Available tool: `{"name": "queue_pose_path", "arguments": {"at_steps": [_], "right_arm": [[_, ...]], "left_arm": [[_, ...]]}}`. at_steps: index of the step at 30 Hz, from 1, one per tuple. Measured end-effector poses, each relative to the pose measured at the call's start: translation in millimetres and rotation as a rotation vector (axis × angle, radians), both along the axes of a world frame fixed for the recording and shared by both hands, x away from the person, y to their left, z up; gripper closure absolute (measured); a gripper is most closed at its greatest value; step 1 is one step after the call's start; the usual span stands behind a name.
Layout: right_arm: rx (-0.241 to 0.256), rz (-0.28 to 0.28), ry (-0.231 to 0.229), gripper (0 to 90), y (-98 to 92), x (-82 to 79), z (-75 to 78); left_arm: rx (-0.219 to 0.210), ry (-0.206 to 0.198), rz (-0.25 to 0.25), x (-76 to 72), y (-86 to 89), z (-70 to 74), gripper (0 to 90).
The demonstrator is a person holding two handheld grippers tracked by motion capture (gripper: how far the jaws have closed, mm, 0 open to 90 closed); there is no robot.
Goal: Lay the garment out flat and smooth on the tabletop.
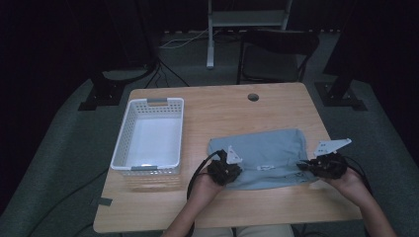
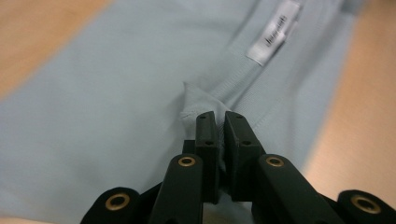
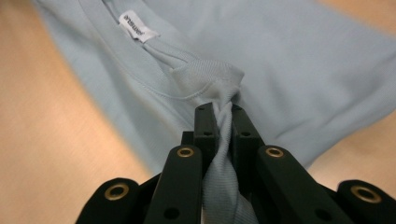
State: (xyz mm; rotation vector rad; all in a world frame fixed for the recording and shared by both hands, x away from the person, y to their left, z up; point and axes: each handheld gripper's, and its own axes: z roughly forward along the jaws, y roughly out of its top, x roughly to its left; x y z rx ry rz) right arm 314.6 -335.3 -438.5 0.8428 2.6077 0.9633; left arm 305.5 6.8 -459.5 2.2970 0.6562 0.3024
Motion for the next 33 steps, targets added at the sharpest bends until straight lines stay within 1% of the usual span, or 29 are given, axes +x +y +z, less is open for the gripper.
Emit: {"name": "queue_pose_path", "arguments": {"at_steps": [2,3,4,5,6,7,8,9,10,11,12,13,14,15,16,17,19,21,22,23,24,25,27,29,30,31,33], "right_arm": [[-0.006,0.012,0.015,84.3,-2.4,-11.4,-5.0],[-0.001,0.023,0.029,84.6,-3.2,-15.8,-6.4],[0.013,0.028,0.054,84.9,-3.4,-17.1,-5.9],[0.029,0.025,0.064,85.1,-1.6,-14.1,-2.9],[0.03,0.028,0.062,85.0,2.7,-3.6,3.9],[0.011,0.003,0.022,84.7,8.3,14.1,16.9],[0.028,-0.096,-0.069,79.8,11.6,39.1,36.6],[0.13,-0.22,-0.122,67.1,9.6,69.2,59.3],[0.232,-0.313,-0.134,55.2,4.2,98.0,80.5],[0.289,-0.403,-0.143,46.8,-1.8,121.0,97.7],[0.336,-0.474,-0.147,43.0,-7.3,135.2,109.7],[0.385,-0.509,-0.133,42.1,-11.9,144.0,116.8],[0.403,-0.524,-0.124,41.9,-14.0,147.8,119.8],[0.386,-0.515,-0.132,41.0,-13.7,148.0,119.4],[0.334,-0.517,-0.147,39.3,-11.5,146.7,115.9],[0.292,-0.515,-0.147,39.2,-9.4,145.1,109.7],[0.256,-0.484,-0.101,39.1,-6.3,141.6,92.7],[0.217,-0.462,-0.065,39.2,-2.8,135.4,75.5],[0.207,-0.45,-0.049,39.2,-1.2,131.7,67.6],[0.199,-0.439,-0.032,39.1,0.4,127.0,60.7],[0.192,-0.421,-0.016,39.2,2.2,121.4,54.5],[0.176,-0.404,-0.012,39.2,3.7,115.2,48.9],[0.165,-0.382,0.008,39.3,4.8,102.4,39.3],[0.154,-0.373,0.024,39.7,5.0,90.4,30.4],[0.152,-0.371,0.027,39.9,5.0,84.8,26.0],[0.149,-0.369,0.041,39.9,5.3,79.7,21.4],[0.14,-0.357,0.054,39.9,7.1,69.5,12.5]], "left_arm": [[0.008,0.023,-0.034,-9.2,-1.9,0.0,85.6],[0.009,0.019,-0.045,-11.5,-3.3,1.4,85.6],[0.015,0.006,-0.048,-8.1,-6.3,5.6,85.5],[0.017,-0.029,-0.024,1.6,-9.3,15.2,85.5],[0.025,-0.105,0.017,18.2,-13.3,30.4,85.5],[0.031,-0.206,0.098,40.2,-18.3,49.2,85.0],[0.044,-0.316,0.208,65.2,-21.4,69.4,81.7],[0.043,-0.391,0.311,90.7,-21.7,89.1,77.9],[0.065,-0.428,0.419,113.8,-19.3,105.3,69.5],[0.051,-0.397,0.499,132.6,-13.3,118.2,62.4],[0.021,-0.347,0.536,145.3,-6.7,126.7,55.7],[0.012,-0.317,0.554,151.8,-3.0,129.7,50.7],[0.013,-0.295,0.533,153.6,-0.3,128.6,49.8],[0.027,-0.283,0.513,152.6,0.5,123.7,49.7],[0.04,-0.27,0.494,150.1,1.1,116.2,49.7],[0.032,-0.242,0.475,147.2,1.5,106.5,49.8],[0.025,-0.174,0.438,139.7,2.8,86.1,49.8],[0.004,-0.105,0.395,129.8,4.4,67.7,49.8],[-0.011,-0.086,0.387,123.0,4.8,59.8,49.8],[-0.012,-0.071,0.366,115.9,4.6,53.2,49.8],[-0.01,-0.059,0.343,108.1,4.1,47.7,49.8],[-0.011,-0.057,0.323,100.2,3.7,43.2,49.8],[-0.008,-0.048,0.282,84.0,2.4,35.3,49.8],[0.02,-0.046,0.247,70.8,0.4,27.4,49.7],[0.017,-0.036,0.229,65.3,-0.1,23.6,49.8],[0.024,-0.027,0.216,60.9,-0.8,20.5,49.8],[0.047,-0.036,0.193,51.6,-3.1,15.1,49.7]]}}
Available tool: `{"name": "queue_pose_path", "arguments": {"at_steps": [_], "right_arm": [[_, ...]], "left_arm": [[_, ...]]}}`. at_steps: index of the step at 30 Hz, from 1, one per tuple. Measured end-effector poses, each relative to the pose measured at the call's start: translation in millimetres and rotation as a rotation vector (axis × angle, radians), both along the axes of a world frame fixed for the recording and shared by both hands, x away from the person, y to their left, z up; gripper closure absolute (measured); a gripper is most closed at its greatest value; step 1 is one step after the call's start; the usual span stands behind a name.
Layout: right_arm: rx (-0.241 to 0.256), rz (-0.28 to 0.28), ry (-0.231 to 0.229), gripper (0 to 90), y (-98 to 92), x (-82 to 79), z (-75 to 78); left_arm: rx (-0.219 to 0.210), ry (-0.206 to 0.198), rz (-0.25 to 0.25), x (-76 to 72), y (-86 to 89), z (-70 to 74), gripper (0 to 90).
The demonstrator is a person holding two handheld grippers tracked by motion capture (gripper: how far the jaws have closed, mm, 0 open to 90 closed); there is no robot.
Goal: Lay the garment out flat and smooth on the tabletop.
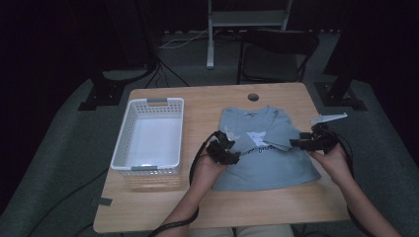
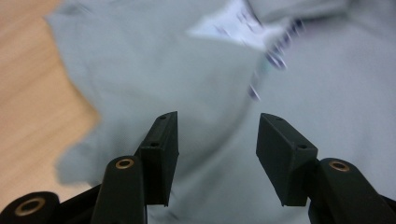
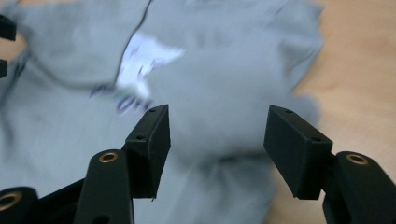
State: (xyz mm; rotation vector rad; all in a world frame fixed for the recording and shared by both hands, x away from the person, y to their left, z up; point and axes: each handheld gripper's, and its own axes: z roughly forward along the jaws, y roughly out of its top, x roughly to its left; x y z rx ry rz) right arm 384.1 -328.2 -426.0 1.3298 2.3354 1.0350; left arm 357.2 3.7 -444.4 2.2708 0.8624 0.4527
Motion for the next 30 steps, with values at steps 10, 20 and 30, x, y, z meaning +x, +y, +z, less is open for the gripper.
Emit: {"name": "queue_pose_path", "arguments": {"at_steps": [10,20,30], "right_arm": [[-0.086,0.01,0.032,39.0,13.8,-13.9,-29.9],[-0.143,-0.008,0.041,34.4,17.3,-10.3,-48.7],[-0.175,-0.006,0.028,32.5,18.4,-23.4,-49.8]], "left_arm": [[0.021,0.009,0.001,-8.9,4.5,-24.6,49.6],[-0.033,0.039,0.021,-4.5,10.0,-35.6,49.3],[-0.025,0.043,0.01,-13.6,11.0,-35.1,49.3]]}}
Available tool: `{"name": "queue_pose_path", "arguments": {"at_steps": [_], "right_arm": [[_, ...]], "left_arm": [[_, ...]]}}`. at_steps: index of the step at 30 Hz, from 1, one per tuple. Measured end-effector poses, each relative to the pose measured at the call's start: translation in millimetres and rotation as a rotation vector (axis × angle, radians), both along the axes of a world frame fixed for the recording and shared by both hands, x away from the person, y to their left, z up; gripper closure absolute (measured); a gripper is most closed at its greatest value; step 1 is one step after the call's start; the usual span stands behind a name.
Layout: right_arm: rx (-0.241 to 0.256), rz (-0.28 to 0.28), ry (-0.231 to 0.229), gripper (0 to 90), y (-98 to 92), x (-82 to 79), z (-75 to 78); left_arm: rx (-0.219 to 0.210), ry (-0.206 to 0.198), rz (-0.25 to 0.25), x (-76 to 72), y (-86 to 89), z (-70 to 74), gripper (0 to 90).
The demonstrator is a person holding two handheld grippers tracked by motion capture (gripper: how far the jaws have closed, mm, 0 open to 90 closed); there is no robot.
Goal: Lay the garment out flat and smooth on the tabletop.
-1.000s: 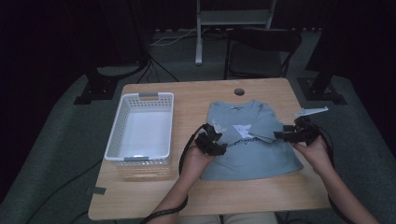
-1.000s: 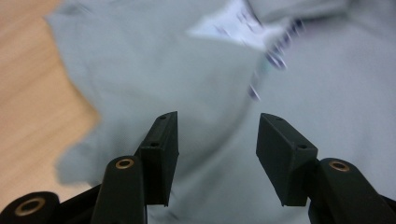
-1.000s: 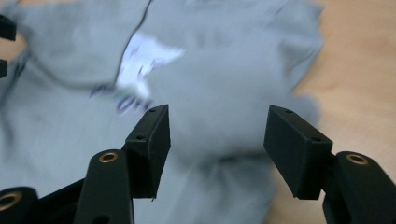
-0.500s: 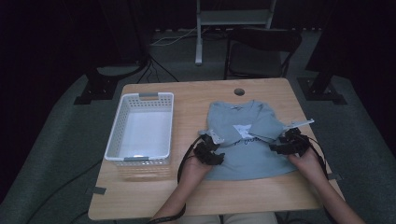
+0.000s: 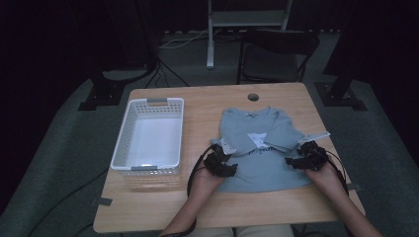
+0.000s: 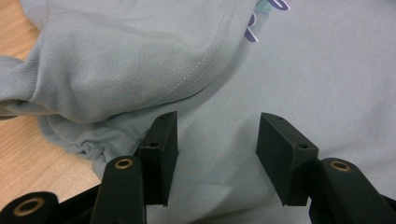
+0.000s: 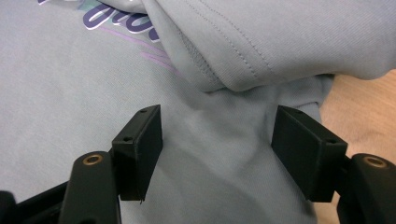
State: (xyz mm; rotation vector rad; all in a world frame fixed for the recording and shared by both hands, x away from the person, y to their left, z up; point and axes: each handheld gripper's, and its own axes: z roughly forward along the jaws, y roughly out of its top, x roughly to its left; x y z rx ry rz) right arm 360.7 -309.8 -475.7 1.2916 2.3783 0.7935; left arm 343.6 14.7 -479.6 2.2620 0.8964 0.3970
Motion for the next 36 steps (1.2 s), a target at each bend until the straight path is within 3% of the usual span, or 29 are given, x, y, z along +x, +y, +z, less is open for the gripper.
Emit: {"name": "queue_pose_path", "arguments": {"at_steps": [7,18,27,36], "right_arm": [[0.004,0.001,-0.011,32.0,-1.0,-13.4,-1.2],[0.001,0.032,-0.004,31.5,-5.6,-39.6,-1.2],[0.0,0.05,-0.004,31.0,-14.2,-65.9,-1.7],[-0.006,0.081,0.0,30.6,-17.4,-78.6,-1.6]], "left_arm": [[0.007,0.001,-0.001,-10.3,-1.9,0.4,49.3],[0.016,-0.012,-0.025,-40.0,-7.8,-0.2,49.4],[-0.01,-0.017,-0.054,-66.1,-10.8,-3.0,49.4],[-0.018,-0.015,-0.064,-84.7,-11.1,-3.8,49.3]]}}
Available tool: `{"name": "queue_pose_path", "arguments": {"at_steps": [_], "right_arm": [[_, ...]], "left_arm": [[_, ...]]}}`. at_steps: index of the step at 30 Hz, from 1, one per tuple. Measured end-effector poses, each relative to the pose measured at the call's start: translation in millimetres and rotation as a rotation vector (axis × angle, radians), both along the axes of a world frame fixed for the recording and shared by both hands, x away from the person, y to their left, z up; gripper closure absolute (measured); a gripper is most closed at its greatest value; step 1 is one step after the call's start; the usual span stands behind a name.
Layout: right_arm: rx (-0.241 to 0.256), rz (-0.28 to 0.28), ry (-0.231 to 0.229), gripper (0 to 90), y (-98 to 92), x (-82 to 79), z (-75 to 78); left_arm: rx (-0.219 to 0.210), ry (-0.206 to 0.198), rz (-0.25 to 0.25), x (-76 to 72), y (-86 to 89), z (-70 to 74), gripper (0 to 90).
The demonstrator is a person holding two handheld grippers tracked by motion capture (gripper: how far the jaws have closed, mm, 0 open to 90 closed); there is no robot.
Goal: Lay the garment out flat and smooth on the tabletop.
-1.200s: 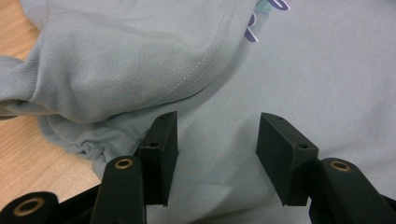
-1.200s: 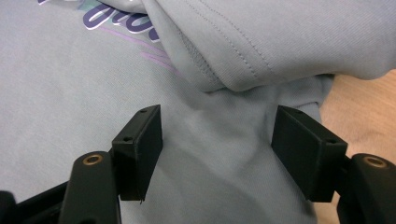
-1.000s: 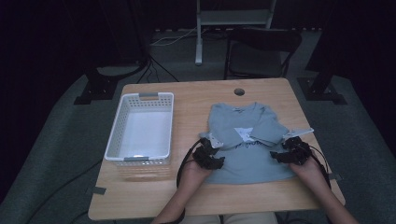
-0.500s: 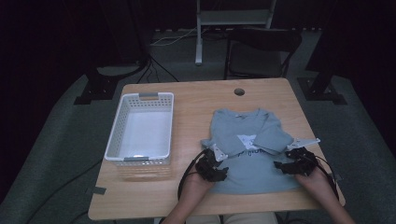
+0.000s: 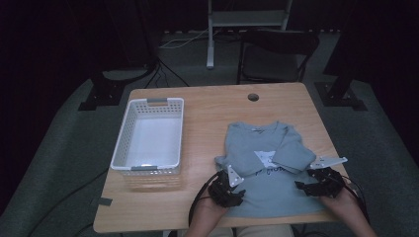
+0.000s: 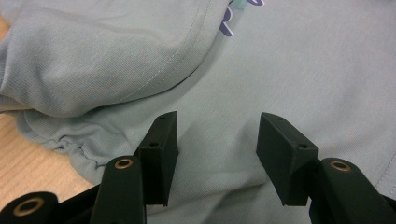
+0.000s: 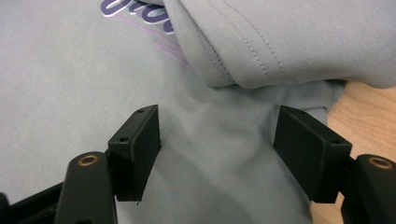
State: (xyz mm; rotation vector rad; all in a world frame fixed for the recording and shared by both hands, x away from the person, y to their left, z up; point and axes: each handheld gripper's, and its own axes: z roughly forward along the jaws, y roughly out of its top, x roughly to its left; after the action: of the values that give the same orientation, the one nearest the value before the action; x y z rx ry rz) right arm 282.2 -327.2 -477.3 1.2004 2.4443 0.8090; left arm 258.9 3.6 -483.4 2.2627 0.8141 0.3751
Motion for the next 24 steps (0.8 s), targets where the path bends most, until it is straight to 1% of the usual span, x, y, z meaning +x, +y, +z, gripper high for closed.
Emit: {"name": "queue_pose_path", "arguments": {"at_steps": [3,5,7,10,12,13,15,17,18,20,22,23,24], "right_arm": [[0.003,0.014,-0.009,30.7,-1.2,-4.8,-0.8],[0.014,0.024,-0.02,30.9,-3.6,-9.0,-1.9],[0.023,0.018,-0.027,30.9,-4.3,-11.6,-2.8],[0.01,0.012,-0.038,28.5,-3.1,-14.3,-2.8],[0.003,0.012,-0.039,26.9,-2.2,-14.6,-2.7],[0.0,0.016,-0.033,24.3,-1.8,-14.0,-2.7],[0.006,0.016,-0.017,22.7,-2.5,-12.5,-2.8],[-0.007,0.013,-0.013,23.1,-1.6,-13.1,-1.2],[-0.012,0.02,-0.008,23.0,-1.4,-13.3,0.6],[-0.008,0.026,-0.012,23.1,-2.5,-13.5,7.3],[0.018,0.033,-0.024,22.4,-5.5,-11.1,17.0],[0.03,0.034,-0.025,22.4,-7.4,-8.4,22.7],[0.043,0.035,-0.024,22.3,-9.2,-5.0,28.4]], "left_arm": [[0.0,-0.004,0.0,-4.2,-0.2,-0.3,49.3],[-0.003,-0.004,-0.004,-9.7,-0.3,-0.6,49.3],[-0.007,-0.007,-0.006,-12.0,0.3,-1.2,49.3],[-0.008,-0.006,-0.012,-12.2,1.6,-1.2,49.2],[-0.009,-0.005,-0.013,-11.9,1.4,-1.3,49.1],[-0.008,-0.004,-0.012,-11.8,1.0,-1.1,48.7],[0.001,-0.004,-0.018,-11.5,0.5,0.0,48.7],[-0.003,0.006,-0.033,-9.8,1.1,4.0,46.9],[-0.015,0.001,-0.03,-8.3,2.1,7.0,46.9],[-0.045,0.009,-0.024,-2.4,5.7,14.5,46.5],[-0.075,0.01,-0.012,5.0,9.6,23.1,44.6],[-0.08,0.009,-0.007,9.4,10.9,27.0,44.5],[-0.08,0.002,0.004,14.1,11.7,30.8,42.4]]}}
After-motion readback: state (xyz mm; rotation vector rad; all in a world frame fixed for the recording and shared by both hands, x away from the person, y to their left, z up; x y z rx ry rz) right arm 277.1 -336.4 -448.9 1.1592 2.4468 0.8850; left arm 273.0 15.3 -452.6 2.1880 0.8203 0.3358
